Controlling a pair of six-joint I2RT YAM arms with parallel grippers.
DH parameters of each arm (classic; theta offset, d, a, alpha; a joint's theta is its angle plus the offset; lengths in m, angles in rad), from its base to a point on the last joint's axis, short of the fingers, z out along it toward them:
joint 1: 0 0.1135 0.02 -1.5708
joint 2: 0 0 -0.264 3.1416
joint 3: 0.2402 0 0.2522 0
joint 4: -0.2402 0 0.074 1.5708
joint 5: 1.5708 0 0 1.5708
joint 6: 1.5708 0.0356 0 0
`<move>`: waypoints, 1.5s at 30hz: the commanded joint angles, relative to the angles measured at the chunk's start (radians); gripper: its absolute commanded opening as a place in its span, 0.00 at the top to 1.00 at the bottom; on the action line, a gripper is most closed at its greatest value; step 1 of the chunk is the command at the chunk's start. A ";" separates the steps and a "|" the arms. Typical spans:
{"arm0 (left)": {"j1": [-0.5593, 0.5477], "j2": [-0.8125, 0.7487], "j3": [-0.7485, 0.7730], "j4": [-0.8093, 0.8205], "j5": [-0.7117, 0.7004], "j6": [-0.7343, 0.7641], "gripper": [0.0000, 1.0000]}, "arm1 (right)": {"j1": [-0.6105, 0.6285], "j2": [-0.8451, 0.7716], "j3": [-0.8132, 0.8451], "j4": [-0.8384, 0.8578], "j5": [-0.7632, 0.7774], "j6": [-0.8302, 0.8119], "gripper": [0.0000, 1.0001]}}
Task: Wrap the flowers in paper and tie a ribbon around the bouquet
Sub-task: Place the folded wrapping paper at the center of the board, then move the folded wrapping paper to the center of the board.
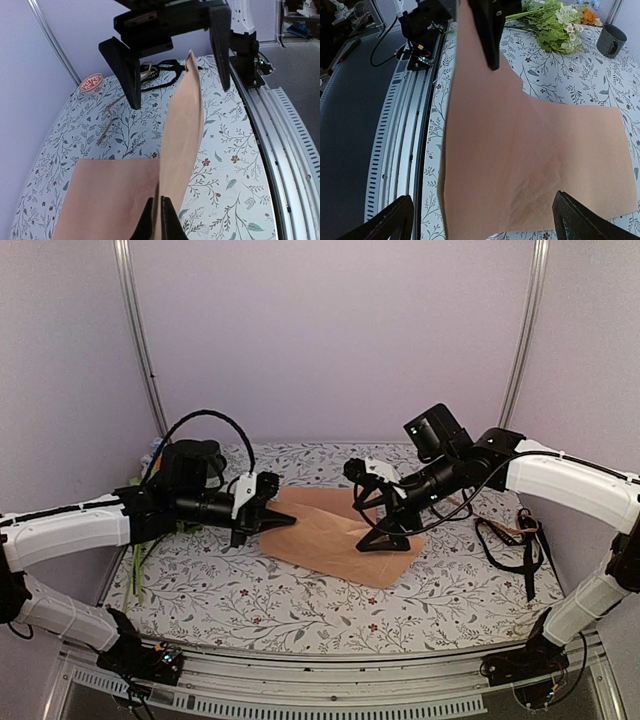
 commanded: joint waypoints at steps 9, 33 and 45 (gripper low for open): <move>-0.270 0.071 -0.105 -0.103 -0.204 0.097 1.00 | -0.078 -0.063 0.025 0.052 -0.227 0.108 0.00; 0.078 0.076 -0.126 -0.030 -0.395 -0.587 0.20 | -0.115 0.541 0.088 0.154 0.600 0.668 0.09; 0.217 0.377 0.004 -0.102 -0.497 -0.788 0.22 | -0.166 0.899 0.424 0.131 0.867 0.673 0.07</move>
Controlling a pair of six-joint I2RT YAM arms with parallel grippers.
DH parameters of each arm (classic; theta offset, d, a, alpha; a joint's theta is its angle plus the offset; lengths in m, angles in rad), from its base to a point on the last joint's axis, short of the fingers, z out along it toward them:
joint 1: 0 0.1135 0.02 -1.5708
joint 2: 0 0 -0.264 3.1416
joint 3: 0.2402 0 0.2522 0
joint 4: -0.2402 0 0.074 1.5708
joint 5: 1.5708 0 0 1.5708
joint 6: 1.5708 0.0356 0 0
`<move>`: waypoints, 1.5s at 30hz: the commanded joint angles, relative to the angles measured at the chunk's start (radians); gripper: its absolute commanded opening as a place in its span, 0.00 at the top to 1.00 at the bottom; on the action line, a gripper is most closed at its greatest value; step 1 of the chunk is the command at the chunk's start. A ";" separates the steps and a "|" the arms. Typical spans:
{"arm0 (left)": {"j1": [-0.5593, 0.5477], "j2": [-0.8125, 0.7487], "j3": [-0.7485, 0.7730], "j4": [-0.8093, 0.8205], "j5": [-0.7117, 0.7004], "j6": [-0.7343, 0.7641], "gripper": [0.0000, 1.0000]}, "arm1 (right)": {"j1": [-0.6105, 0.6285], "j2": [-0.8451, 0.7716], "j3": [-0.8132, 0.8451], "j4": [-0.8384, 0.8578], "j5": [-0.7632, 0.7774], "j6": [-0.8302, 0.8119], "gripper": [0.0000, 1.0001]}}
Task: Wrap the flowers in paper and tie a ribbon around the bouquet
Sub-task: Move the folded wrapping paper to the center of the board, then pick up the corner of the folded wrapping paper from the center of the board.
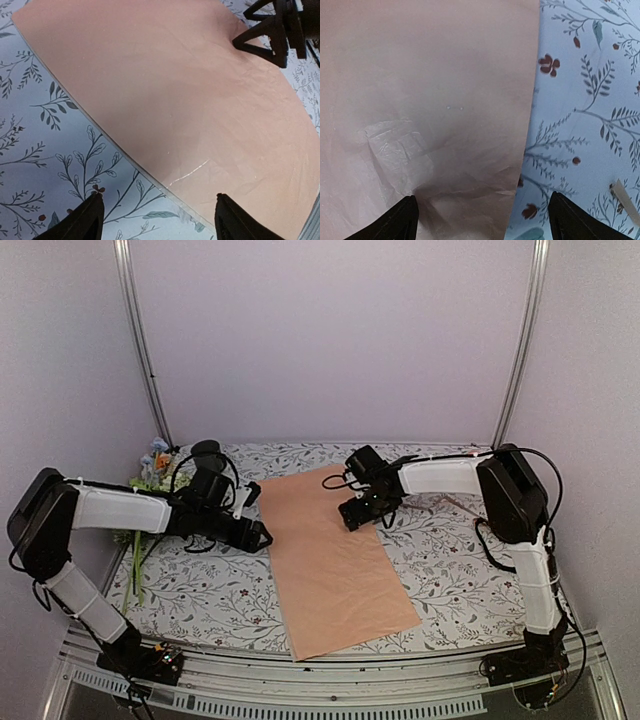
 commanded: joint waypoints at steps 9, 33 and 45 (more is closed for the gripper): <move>0.064 0.068 0.120 -0.005 -0.113 -0.066 0.21 | -0.110 0.274 0.416 -0.047 0.005 0.024 0.08; 0.062 -0.052 0.026 -0.025 -0.091 -0.139 0.19 | 0.502 -0.230 -0.176 -0.121 -0.121 -0.158 0.43; 0.060 -0.047 0.017 -0.018 -0.067 -0.131 0.18 | 0.515 -0.193 -0.213 -0.177 -0.068 -0.154 0.44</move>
